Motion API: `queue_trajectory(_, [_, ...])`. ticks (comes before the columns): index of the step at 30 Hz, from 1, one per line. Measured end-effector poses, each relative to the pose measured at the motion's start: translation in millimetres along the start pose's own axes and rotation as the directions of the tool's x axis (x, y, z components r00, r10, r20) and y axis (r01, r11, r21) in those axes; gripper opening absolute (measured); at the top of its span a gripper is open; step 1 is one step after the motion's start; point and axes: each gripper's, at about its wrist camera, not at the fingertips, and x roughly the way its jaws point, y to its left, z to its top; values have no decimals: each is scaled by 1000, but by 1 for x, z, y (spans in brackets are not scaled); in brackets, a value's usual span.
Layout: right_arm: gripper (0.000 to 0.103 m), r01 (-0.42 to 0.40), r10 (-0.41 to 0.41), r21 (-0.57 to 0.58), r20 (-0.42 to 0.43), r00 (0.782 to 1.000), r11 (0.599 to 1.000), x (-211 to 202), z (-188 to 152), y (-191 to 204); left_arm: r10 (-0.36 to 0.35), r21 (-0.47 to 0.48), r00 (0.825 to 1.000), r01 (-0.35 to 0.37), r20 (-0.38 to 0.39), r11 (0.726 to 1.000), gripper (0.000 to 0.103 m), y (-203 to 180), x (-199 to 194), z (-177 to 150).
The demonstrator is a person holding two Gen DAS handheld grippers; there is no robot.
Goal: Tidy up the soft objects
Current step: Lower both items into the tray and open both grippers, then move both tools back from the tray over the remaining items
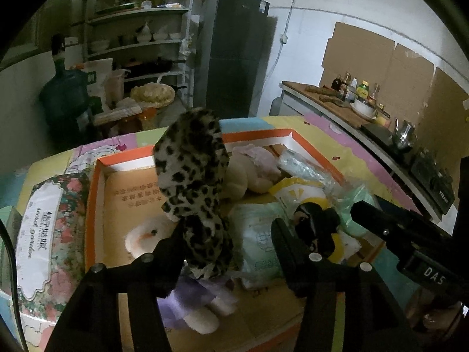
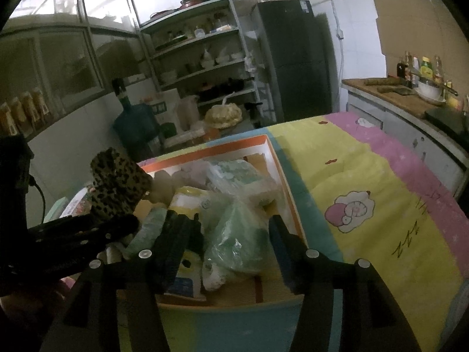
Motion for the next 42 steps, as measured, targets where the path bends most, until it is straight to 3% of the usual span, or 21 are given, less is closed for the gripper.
queue_trajectory(22, [58,-29,32,-37,95,995,999,-39,7,32,36,-51,994,-31,100,998,56,27,-55,-5])
queue_trajectory(37, [58,-58,70,-98,121,990,993,-66,2,74,70,-105,983,-52,172,993,57,52,-107,-24])
queue_trajectory(42, [58,-74,90,-125,127,988,989,-76,-2,94,90,-135,975,-63,202,989,66,68,-131,-33])
